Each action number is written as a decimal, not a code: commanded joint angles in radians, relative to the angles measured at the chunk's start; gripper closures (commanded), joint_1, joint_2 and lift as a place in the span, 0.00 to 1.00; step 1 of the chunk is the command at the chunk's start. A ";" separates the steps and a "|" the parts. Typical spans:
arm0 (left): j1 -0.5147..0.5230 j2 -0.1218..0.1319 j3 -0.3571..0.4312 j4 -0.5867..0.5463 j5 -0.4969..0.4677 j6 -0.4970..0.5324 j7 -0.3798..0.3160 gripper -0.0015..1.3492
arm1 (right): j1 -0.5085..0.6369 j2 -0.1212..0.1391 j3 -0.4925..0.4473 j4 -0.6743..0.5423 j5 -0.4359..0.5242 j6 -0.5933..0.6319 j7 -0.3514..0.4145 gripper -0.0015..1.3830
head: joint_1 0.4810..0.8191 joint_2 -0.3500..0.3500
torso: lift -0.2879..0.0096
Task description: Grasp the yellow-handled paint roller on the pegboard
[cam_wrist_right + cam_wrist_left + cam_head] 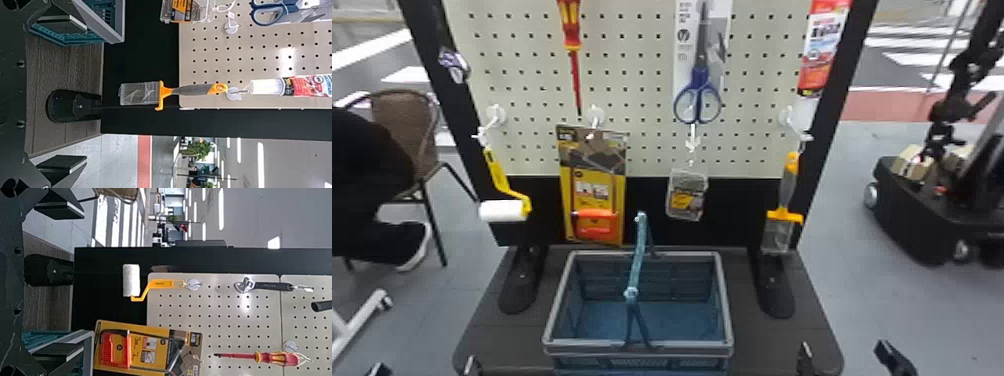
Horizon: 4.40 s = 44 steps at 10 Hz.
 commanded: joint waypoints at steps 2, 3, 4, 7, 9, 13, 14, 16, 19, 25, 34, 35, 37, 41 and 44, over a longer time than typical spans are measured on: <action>0.002 0.000 -0.001 0.000 -0.002 0.006 0.000 0.09 | 0.000 0.000 0.000 0.000 0.000 0.000 0.001 0.09 | 0.20 0.50 | 0.63; 0.000 0.000 0.001 0.000 -0.002 0.006 -0.001 0.09 | 0.000 0.000 0.000 0.000 -0.002 0.000 0.001 0.09 | 0.20 0.50 | 0.63; 0.000 0.000 0.001 0.000 -0.002 0.006 -0.001 0.09 | 0.000 -0.002 0.000 0.000 -0.002 0.000 0.001 0.09 | 0.20 0.50 | 0.63; -0.026 0.005 0.045 0.002 0.003 0.041 -0.044 0.09 | -0.004 -0.002 0.000 0.003 -0.003 0.000 0.012 0.09 | 0.20 0.50 | 0.63; -0.075 0.020 0.127 0.027 0.010 0.066 -0.140 0.09 | -0.006 -0.002 0.003 0.003 -0.006 0.000 0.030 0.09 | 0.20 0.50 | 0.63; -0.262 0.114 0.179 0.267 0.084 0.086 -0.351 0.09 | -0.019 -0.002 0.038 0.000 -0.041 0.000 0.105 0.09 | 0.20 0.50 | 0.63; -0.294 0.126 0.196 0.297 0.084 0.087 -0.371 0.09 | -0.019 -0.005 0.055 -0.002 -0.060 0.002 0.130 0.09 | 0.20 0.50 | 0.63; -0.359 0.146 0.219 0.366 0.119 0.089 -0.408 0.09 | -0.024 -0.020 0.087 -0.022 -0.081 0.021 0.163 0.09 | 0.20 0.50 | 0.63; -0.505 0.206 0.219 0.412 0.112 0.218 -0.518 0.09 | -0.021 -0.023 0.091 -0.039 -0.094 0.035 0.200 0.09 | 0.20 0.50 | 0.63; -0.861 0.287 0.117 0.832 0.133 0.271 -0.640 0.09 | -0.062 -0.035 0.123 -0.019 -0.103 0.048 0.268 0.09 | 0.20 0.50 | 0.63; -1.175 0.308 -0.096 0.950 0.070 0.388 -0.739 0.14 | -0.090 -0.040 0.144 0.012 -0.109 0.049 0.286 0.09 | 0.20 0.50 | 0.63; -1.181 0.307 -0.102 0.950 0.050 0.386 -0.741 0.23 | -0.095 -0.038 0.144 0.017 -0.110 0.049 0.291 0.09 | 0.20 0.50 | 0.63; -1.190 0.288 -0.105 0.947 0.007 0.399 -0.742 0.45 | -0.101 -0.041 0.143 0.022 -0.115 0.058 0.308 0.09 | 0.20 0.50 | 0.63; -1.185 0.281 -0.107 0.942 -0.014 0.394 -0.739 0.68 | -0.101 -0.043 0.143 0.022 -0.114 0.066 0.315 0.09 | 0.20 0.50 | 0.63; -1.183 0.278 -0.108 0.913 -0.017 0.403 -0.733 0.84 | -0.101 -0.043 0.143 0.027 -0.109 0.072 0.317 0.09 | 0.20 0.50 | 0.63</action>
